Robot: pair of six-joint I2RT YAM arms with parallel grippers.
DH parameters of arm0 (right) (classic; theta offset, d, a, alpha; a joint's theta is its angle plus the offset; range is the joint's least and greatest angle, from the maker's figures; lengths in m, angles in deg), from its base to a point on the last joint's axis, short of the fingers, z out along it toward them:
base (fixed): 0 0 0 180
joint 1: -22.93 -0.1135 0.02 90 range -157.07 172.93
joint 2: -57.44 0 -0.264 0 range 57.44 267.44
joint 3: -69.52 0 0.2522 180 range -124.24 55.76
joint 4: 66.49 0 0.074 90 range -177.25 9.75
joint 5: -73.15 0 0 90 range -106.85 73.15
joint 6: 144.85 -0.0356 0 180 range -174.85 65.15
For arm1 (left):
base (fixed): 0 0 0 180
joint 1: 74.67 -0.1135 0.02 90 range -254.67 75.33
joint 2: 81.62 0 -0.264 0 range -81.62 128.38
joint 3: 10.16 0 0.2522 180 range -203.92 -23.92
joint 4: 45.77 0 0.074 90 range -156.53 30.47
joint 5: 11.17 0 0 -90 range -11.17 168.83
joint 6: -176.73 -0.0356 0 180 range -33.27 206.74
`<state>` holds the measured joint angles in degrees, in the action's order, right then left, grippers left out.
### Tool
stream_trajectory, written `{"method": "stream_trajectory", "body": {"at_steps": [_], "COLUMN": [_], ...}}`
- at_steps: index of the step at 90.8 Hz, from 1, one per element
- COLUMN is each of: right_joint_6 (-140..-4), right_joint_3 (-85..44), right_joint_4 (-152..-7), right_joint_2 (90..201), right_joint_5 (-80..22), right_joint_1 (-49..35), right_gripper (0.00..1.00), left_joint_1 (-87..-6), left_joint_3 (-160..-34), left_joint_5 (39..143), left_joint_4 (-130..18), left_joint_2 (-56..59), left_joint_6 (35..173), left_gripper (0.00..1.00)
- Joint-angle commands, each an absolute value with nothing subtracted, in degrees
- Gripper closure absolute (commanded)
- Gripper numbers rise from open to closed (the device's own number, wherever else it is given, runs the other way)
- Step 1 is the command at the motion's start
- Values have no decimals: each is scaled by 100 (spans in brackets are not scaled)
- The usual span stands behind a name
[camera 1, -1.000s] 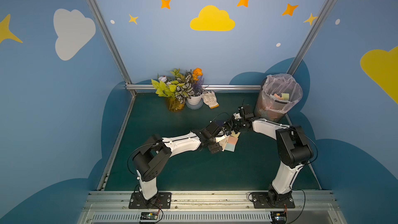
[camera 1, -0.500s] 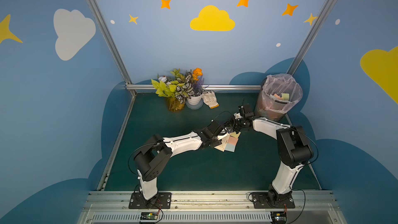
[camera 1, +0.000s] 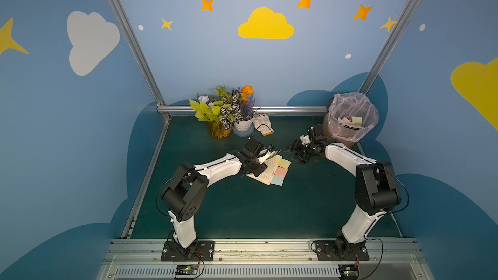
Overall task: Peel off the used sticky note
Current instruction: Open the book at the center of the board.
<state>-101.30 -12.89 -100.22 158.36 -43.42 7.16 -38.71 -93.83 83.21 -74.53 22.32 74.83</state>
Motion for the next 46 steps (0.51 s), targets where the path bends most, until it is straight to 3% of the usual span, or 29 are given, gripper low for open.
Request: {"method": "stream_trajectory", "body": {"at_steps": [1, 30, 46], "right_joint_6": [-9684, -9592, -9576], "right_joint_3": [-1144, -903, -1098], "right_joint_4": [-10280, -9848, -9639], "right_joint_2": [15649, 16096, 16462], "right_joint_5": [-4268, -4341, -4513], "right_joint_1": [804, 828, 774], "right_gripper": [34, 45, 46], "left_joint_1": [-4295, -4882, -5043], "left_joint_3": [-9401, -8945, -8740], "left_joint_5": [9666, 10835, 11478], "left_joint_4": [-7634, -7054, -6806], "left_joint_2": [2406, 2407, 2400], "left_joint_6": [8318, 8829, 8828], "left_gripper": [97, 97, 97]}}
